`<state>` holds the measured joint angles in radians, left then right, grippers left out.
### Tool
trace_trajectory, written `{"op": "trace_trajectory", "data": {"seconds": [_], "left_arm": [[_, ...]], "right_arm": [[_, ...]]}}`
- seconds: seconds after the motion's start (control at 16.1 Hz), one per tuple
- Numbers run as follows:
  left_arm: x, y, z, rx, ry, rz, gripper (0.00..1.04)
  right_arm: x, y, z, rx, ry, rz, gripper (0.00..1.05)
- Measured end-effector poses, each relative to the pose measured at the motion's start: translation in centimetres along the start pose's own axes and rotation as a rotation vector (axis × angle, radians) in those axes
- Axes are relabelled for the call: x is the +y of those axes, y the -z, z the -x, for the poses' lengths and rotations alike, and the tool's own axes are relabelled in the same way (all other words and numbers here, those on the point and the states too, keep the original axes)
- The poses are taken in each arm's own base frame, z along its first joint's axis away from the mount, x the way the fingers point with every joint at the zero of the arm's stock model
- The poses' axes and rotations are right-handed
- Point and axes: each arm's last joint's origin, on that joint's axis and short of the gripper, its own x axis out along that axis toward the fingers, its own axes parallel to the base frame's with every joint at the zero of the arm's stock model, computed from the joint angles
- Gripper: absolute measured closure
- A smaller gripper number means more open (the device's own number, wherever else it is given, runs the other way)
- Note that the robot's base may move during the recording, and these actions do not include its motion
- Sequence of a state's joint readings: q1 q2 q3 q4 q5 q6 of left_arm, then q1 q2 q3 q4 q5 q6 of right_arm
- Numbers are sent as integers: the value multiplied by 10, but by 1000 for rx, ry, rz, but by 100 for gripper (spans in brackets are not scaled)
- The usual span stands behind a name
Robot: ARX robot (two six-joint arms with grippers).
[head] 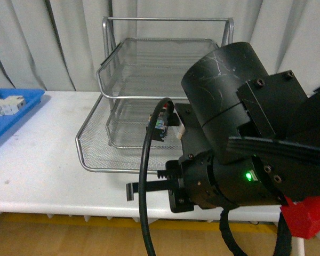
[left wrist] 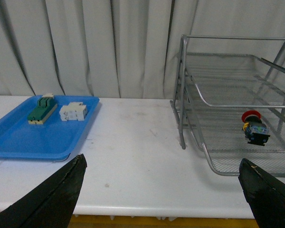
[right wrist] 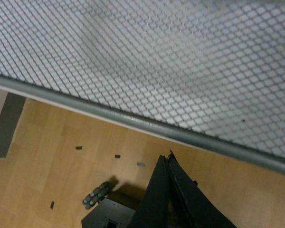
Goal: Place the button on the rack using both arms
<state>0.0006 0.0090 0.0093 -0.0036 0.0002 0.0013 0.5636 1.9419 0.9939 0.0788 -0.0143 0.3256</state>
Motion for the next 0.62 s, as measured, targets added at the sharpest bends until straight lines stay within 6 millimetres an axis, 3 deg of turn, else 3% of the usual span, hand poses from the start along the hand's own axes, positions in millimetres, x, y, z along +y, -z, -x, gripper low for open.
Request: {"op": "trace_trajectory", "data": {"seconds": [0.62], "left_arm": [[0,0,0,0,0,0,7]], "right_arm": [[-19,-29,-11,-33,89,-12,103]]}}
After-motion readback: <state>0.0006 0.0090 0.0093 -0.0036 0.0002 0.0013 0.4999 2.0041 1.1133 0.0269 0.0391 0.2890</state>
